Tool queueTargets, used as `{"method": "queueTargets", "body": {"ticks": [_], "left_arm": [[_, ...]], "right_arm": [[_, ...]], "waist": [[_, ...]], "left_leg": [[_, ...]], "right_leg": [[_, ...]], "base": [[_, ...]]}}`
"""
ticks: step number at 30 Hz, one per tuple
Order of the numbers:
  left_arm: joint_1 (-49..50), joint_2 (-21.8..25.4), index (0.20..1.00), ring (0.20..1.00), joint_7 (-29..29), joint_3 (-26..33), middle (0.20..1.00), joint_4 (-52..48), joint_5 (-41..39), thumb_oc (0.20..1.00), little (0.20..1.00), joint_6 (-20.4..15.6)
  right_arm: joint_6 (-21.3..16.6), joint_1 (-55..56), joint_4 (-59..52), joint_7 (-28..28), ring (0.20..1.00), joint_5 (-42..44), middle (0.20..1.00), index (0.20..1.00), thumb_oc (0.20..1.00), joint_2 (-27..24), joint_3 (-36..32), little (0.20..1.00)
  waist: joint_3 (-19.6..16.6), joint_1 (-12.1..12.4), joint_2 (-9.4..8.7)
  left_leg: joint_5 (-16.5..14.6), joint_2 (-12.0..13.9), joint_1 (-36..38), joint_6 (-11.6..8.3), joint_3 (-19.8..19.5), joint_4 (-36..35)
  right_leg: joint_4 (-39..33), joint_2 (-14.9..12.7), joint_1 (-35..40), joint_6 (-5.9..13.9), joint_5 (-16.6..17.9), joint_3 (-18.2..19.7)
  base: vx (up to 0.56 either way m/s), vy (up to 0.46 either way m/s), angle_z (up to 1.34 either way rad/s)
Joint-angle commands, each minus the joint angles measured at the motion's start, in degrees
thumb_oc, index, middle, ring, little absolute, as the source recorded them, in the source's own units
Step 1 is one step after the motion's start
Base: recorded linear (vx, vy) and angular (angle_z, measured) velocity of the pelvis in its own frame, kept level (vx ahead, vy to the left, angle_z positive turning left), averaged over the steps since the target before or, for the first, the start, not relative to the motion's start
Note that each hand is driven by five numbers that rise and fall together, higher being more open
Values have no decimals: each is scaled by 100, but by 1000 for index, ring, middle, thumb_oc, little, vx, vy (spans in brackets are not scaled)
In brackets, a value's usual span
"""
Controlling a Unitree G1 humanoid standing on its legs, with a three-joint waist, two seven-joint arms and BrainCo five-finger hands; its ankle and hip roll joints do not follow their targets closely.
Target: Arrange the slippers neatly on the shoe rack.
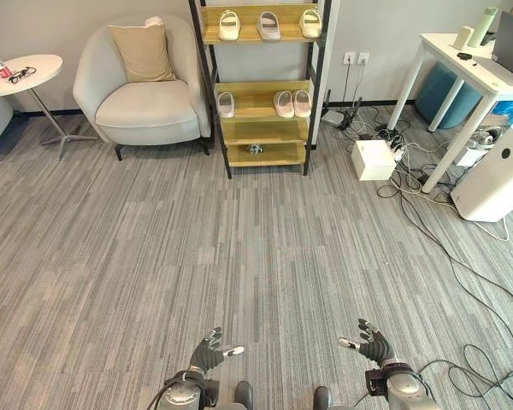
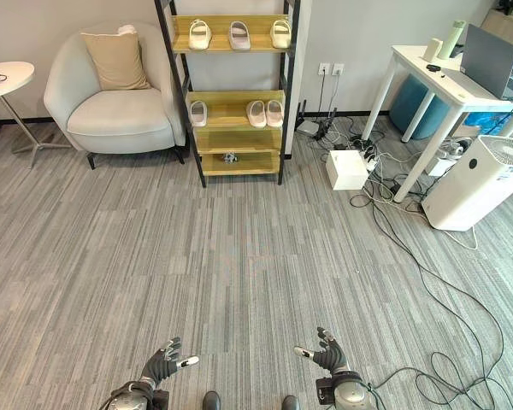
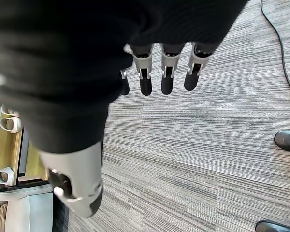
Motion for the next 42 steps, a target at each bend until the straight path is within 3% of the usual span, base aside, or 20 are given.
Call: {"method": "queueTargets", "body": {"ticks": [1,29,31,32,33,35,37,38,40,41,42], "left_arm": [[-299,32,1000,1000,5,85,1000,-59,-267,1000,1000,-149],[-210,134,1000,1000,154,420,1000,-60,-323,1000,1000,-200],[-226,268,1000,1000,35,292,1000,-209,-253,1000,1000,-166],[-228,342,1000,1000,-34,215,1000,-319,-202,1000,1000,-152],[-270,366,1000,1000,-20,166,1000,-341,-95,1000,1000,-116],[-285,343,1000,1000,6,167,1000,-331,-105,1000,1000,-134],[-436,330,1000,1000,50,223,1000,-350,-229,1000,1000,-189],[-522,375,1000,1000,71,282,1000,-348,-243,1000,1000,-220],[-650,461,1000,1000,98,340,1000,-403,-229,1000,1000,-278],[-618,464,1000,1000,111,449,1000,-461,-352,1000,1000,-347],[-560,443,1000,1000,130,500,1000,-522,-523,1000,1000,-364]], "right_arm": [[-168,-233,-103,27,1000,285,1000,1000,1000,-85,81,1000],[-146,-372,-481,-73,1000,-20,1000,1000,1000,-216,155,1000],[-104,-473,-441,-42,1000,-6,1000,1000,1000,-250,83,1000],[-84,-572,-375,-43,1000,-3,1000,1000,1000,-220,73,1000],[-80,-616,-434,-31,1000,54,1000,1000,1000,-137,51,1000],[-88,-586,-440,-37,1000,121,1000,1000,1000,-117,26,1000],[-60,-521,-354,-21,1000,211,1000,1000,1000,-166,-19,1000],[-19,-494,-259,-21,1000,189,1000,1000,1000,-205,-39,1000],[-7,-417,-287,3,1000,132,1000,1000,1000,-297,-117,1000],[-48,-341,-298,34,1000,157,1000,1000,1000,-369,-166,1000],[-82,-300,-322,52,1000,194,1000,1000,1000,-399,-173,1000]], "waist": [[144,43,-103],[328,83,-121],[488,111,-191],[623,111,-162],[823,7,-74],[834,-20,-80],[817,-163,-179],[807,-250,-173],[750,-362,-183],[651,-397,-144],[627,-397,-88]], "left_leg": [[-507,207,203,-166,4,-33],[-660,64,172,-82,2,-33],[-789,-46,-13,69,-75,192],[-924,-62,-83,177,-65,348],[-1066,5,154,275,-29,293],[-1117,-1,332,266,-1,210],[-1381,-102,854,97,-44,-11],[-1511,-22,1049,-23,-82,-33],[-1670,89,1257,-144,-144,-33],[-1627,224,1363,-253,-231,149],[-1385,377,1252,-355,-273,666]], "right_leg": [[7,-44,221,180,-942,10],[7,-155,177,268,-925,10],[878,-269,-289,361,-979,71],[1969,-316,-838,578,-1012,96],[3231,-387,-1636,756,-583,136],[3232,-467,-1763,742,-582,28],[1537,-638,-1778,578,-447,-481],[753,-612,-1733,622,-244,-638],[422,-587,-1767,649,-54,-513],[452,-479,-1652,543,18,-412],[490,-306,-1507,396,-48,-368]], "base": [[-1,-6,-5],[23,13,0],[-8,241,0],[93,270,-13],[220,241,-20],[274,44,-23],[636,-203,34],[540,-214,49],[556,-304,-6],[720,-449,-3],[522,-377,37]]}}
